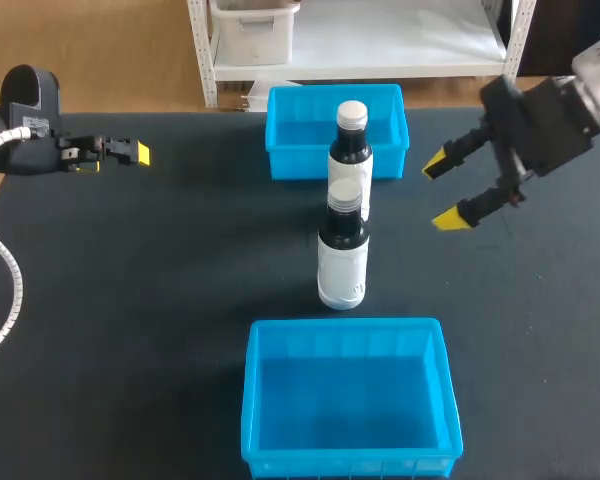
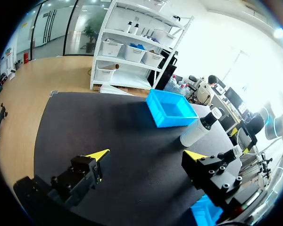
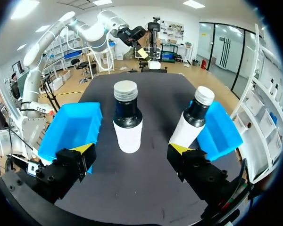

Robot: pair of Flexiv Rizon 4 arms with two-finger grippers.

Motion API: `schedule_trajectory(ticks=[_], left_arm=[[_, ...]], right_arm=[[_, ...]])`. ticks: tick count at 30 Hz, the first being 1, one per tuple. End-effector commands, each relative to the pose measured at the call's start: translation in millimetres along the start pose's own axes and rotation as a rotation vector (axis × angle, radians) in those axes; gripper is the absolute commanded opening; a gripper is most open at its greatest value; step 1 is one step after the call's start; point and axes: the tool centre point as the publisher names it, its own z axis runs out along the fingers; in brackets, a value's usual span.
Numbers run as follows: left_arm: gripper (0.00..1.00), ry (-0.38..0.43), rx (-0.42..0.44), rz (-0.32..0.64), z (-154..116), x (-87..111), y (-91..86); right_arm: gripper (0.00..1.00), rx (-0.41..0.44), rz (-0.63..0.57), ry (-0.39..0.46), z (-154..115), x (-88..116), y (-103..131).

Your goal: Pick up the bottle, and place it in the far bin if it is heavy, or in the near bin if it is light.

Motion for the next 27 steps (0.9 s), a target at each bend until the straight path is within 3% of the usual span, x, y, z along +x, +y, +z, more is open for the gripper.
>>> schedule_trajectory(ticks=[1,12,27], left_arm=[[1.0,0.0,0.0,0.0,0.0,0.0,0.0],[1.0,0.0,0.0,0.0,0.0,0.0,0.0],[1.0,0.0,0.0,0.0,0.0,0.0,0.0]], right_arm=[[1.0,-0.015,-0.014,-0.029,15.5,-1.5,-5.3],[1.0,-0.06,-0.041,-0.048,37.5,-23.9,-4.4],[1.0,-0.075,0.0,-0.111,65.8,-34.5,1.0]])
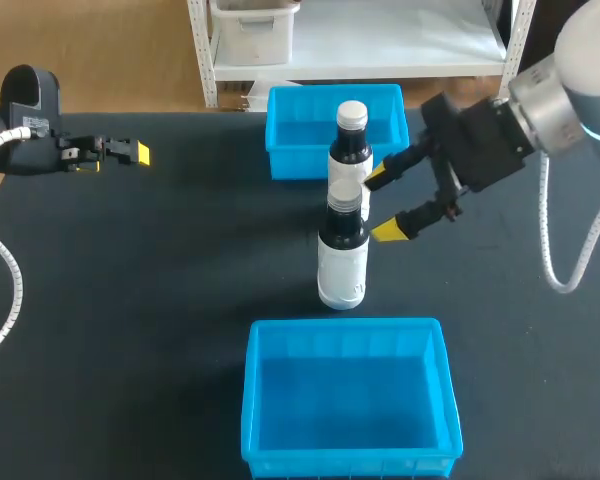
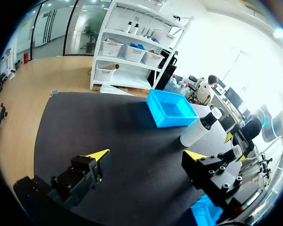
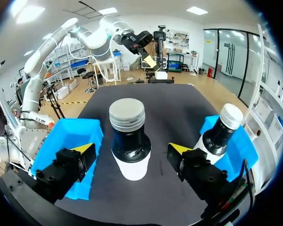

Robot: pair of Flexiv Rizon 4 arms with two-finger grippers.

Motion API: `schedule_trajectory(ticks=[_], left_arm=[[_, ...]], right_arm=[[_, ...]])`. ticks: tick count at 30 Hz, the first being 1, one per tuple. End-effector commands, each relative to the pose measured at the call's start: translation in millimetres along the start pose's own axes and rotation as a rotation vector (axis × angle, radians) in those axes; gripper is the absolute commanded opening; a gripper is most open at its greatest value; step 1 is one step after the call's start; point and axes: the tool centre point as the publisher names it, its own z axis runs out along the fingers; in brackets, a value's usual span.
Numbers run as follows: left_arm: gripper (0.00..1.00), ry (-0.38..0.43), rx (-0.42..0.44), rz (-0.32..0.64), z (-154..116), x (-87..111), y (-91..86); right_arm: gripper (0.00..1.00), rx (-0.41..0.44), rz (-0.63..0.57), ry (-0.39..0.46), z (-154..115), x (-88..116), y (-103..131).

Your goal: Pick up the bottle, and place it in the far bin if it is heavy, or in the near bin if it is light.

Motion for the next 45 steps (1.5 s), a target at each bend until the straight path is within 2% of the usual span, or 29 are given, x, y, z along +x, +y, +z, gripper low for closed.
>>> schedule_trajectory(ticks=[1,23,45], left_arm=[[1.0,0.0,0.0,0.0,0.0,0.0,0.0],[1.0,0.0,0.0,0.0,0.0,0.0,0.0],[1.0,0.0,0.0,0.0,0.0,0.0,0.0]], right_arm=[[1.0,-0.005,0.004,-0.011,7.8,1.4,-3.9],[1.0,-0.024,0.015,-0.038,30.3,-11.9,0.8],[1.0,-0.018,0.027,-0.018,42.4,-18.1,0.7]])
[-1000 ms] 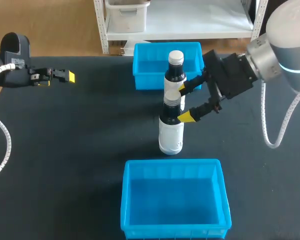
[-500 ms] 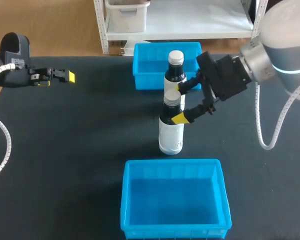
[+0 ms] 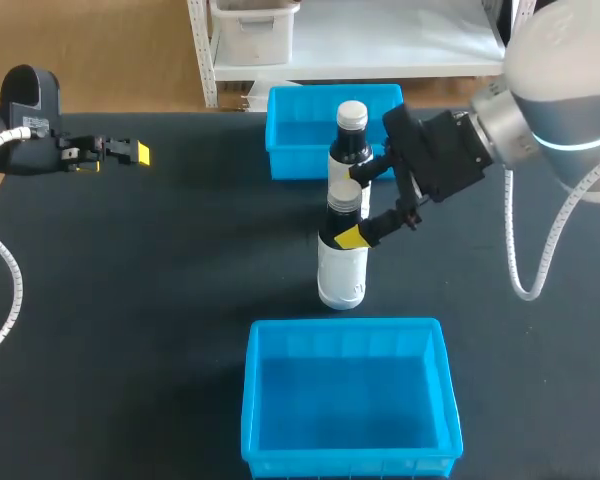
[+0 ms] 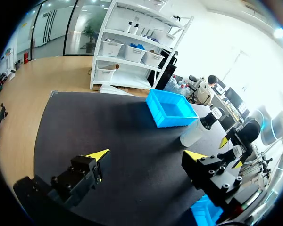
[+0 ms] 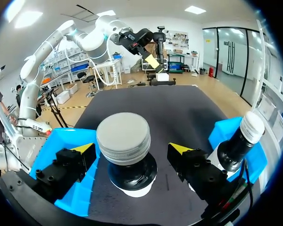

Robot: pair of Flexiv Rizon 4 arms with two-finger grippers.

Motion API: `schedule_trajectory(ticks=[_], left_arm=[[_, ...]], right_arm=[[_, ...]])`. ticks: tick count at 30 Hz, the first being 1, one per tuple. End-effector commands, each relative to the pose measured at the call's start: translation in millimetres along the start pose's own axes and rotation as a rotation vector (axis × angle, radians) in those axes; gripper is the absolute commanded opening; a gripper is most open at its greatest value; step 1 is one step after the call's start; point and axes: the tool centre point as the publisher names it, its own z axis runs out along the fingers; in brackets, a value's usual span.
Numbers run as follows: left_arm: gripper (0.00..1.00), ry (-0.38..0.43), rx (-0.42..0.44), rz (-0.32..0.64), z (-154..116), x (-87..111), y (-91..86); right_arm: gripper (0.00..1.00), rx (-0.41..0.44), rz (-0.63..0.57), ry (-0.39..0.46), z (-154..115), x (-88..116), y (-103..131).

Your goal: Pick up the bottle, and place it in the far bin if it is heavy, or in the near bin if it is light.

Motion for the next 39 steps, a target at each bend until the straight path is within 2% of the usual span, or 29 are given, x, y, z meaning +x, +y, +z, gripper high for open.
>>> schedule_trajectory(ticks=[1,6,7,8,9,13,17,19,21,29,30,32,33,34,39], left_arm=[[1.0,0.0,0.0,0.0,0.0,0.0,0.0],[1.0,0.0,0.0,0.0,0.0,0.0,0.0],[1.0,0.0,0.0,0.0,0.0,0.0,0.0],[1.0,0.0,0.0,0.0,0.0,0.0,0.0],[1.0,0.0,0.0,0.0,0.0,0.0,0.0],[1.0,0.0,0.0,0.0,0.0,0.0,0.0],[1.0,0.0,0.0,0.0,0.0,0.0,0.0],[1.0,0.0,0.0,0.0,0.0,0.0,0.0],[1.0,0.0,0.0,0.0,0.0,0.0,0.0],[1.0,0.0,0.0,0.0,0.0,0.0,0.0],[1.0,0.0,0.0,0.0,0.0,0.0,0.0],[1.0,0.0,0.0,0.0,0.0,0.0,0.0],[1.0,0.0,0.0,0.0,0.0,0.0,0.0],[1.0,0.0,0.0,0.0,0.0,0.0,0.0],[1.0,0.0,0.0,0.0,0.0,0.0,0.0]], right_arm=[[1.0,0.001,0.0,0.006,3.0,-1.1,-0.6],[1.0,-0.001,0.001,0.008,4.1,-0.5,-1.4],[0.95,-0.002,0.001,0.008,4.3,-0.3,-1.7],[0.79,-0.002,0.001,0.009,4.3,-0.3,-1.8],[0.75,-0.002,0.001,0.01,4.4,-0.3,-1.9],[0.75,-0.003,0.0,0.01,4.7,-0.4,-2.6],[0.71,-0.005,0.0,0.01,5.5,0.1,-3.0],[0.65,-0.006,0.002,0.01,5.9,0.4,-3.2],[0.51,-0.008,0.002,0.009,6.2,0.6,-3.3],[0.45,-0.01,0.0,0.008,6.4,0.6,-2.4],[0.42,-0.01,0.0,0.008,6.2,0.4,-2.1],[0.26,-0.009,-0.001,0.008,5.5,-0.1,-1.5],[0.09,-0.008,-0.002,0.008,5.0,-0.3,-1.1],[0.0,-0.007,-0.003,0.008,4.5,-0.6,-0.7],[0.0,-0.003,-0.011,0.01,0.2,-3.2,1.2]])
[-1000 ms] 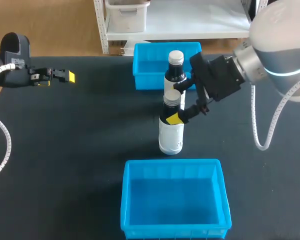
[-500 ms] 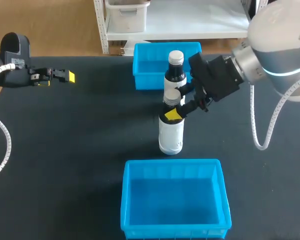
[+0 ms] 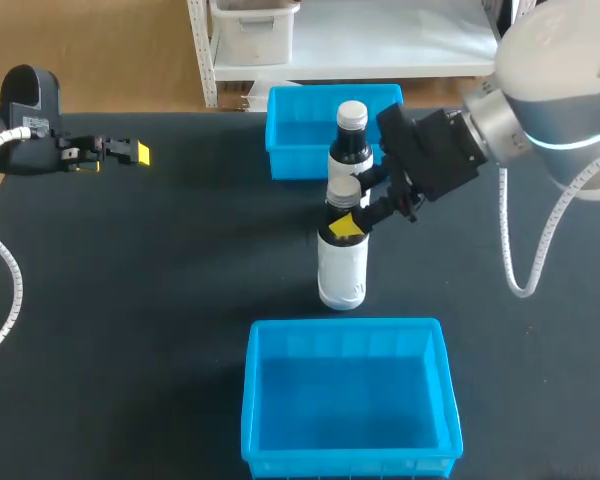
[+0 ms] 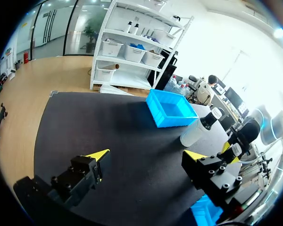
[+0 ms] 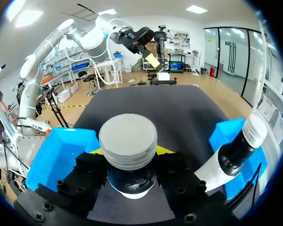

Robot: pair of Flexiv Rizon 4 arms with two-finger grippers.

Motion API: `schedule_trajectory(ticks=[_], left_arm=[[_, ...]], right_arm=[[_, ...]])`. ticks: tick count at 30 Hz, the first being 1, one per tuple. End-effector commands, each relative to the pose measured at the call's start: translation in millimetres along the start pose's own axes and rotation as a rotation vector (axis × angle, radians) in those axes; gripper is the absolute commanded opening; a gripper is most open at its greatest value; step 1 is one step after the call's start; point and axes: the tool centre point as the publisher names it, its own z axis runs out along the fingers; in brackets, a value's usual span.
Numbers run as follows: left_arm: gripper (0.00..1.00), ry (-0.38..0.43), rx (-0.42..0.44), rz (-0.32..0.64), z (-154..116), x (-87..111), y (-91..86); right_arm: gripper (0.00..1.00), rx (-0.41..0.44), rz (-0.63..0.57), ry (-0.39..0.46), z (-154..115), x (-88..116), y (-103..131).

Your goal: Pick up the bottle, and place it in the far bin if it is heavy, or in the near bin if it is light.

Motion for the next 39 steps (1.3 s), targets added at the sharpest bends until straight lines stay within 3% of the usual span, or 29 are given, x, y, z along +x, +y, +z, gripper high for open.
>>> schedule_trajectory(ticks=[1,22,39], left_arm=[[1.0,0.0,0.0,0.0,0.0,0.0,0.0],[1.0,0.0,0.0,0.0,0.0,0.0,0.0],[1.0,0.0,0.0,0.0,0.0,0.0,0.0]], right_arm=[[0.0,0.006,-0.006,0.003,-5.7,-2.7,4.6],[0.0,0.079,-0.073,0.039,-64.8,-31.3,8.0],[0.0,0.125,-0.045,0.017,-117.7,-18.0,-0.2]])
